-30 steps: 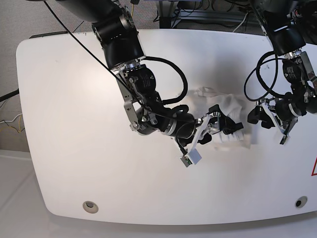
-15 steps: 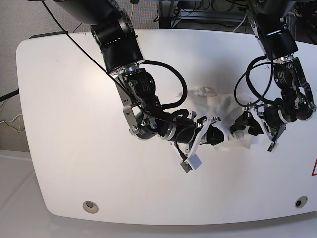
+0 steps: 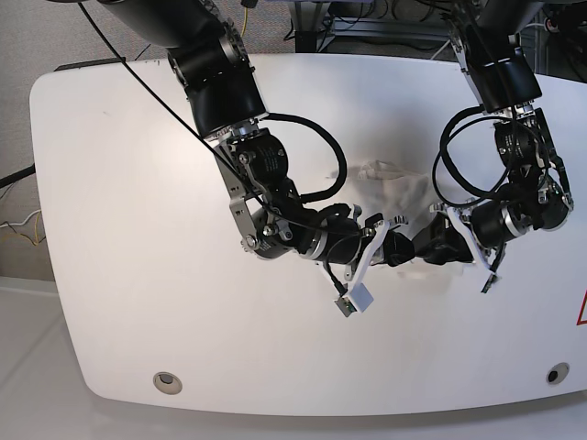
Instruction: Fold the T-shirt properly
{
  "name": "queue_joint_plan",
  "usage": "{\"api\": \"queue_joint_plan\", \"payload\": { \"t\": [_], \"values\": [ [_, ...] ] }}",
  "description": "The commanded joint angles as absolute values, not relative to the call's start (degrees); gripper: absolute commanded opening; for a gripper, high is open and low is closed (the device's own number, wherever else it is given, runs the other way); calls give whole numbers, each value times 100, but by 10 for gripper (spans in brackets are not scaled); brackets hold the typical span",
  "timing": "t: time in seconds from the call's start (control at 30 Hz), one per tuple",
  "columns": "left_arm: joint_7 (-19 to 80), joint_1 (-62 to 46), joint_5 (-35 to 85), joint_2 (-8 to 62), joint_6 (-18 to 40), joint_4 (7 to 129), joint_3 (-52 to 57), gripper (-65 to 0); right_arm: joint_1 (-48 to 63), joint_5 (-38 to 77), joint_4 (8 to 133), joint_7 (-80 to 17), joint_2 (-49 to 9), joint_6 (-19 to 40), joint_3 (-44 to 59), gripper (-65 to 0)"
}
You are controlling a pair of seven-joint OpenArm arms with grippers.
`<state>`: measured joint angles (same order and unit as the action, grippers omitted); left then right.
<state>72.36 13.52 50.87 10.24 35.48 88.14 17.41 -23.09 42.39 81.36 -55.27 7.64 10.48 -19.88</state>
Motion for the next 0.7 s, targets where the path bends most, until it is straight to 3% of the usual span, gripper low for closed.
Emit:
{"api": "queue_joint_plan", "payload": {
  "t": [0.0, 0.23, 0.67],
  "values": [
    [7099, 1393, 5534, 1042, 3301, 8919, 1622, -603, -2563, 4347, 8057, -5402, 813, 1086, -1974, -620],
    [7090, 1130, 6158, 1059, 2782, 8927, 1604, -619, -2782, 4347, 7829, -5385, 813, 1086, -1974, -620],
    [7081, 470, 6229, 1138, 2747, 8927, 1613, -619, -3169, 4127, 7477, -5376, 813, 1147, -1974, -620]
  ]
}}
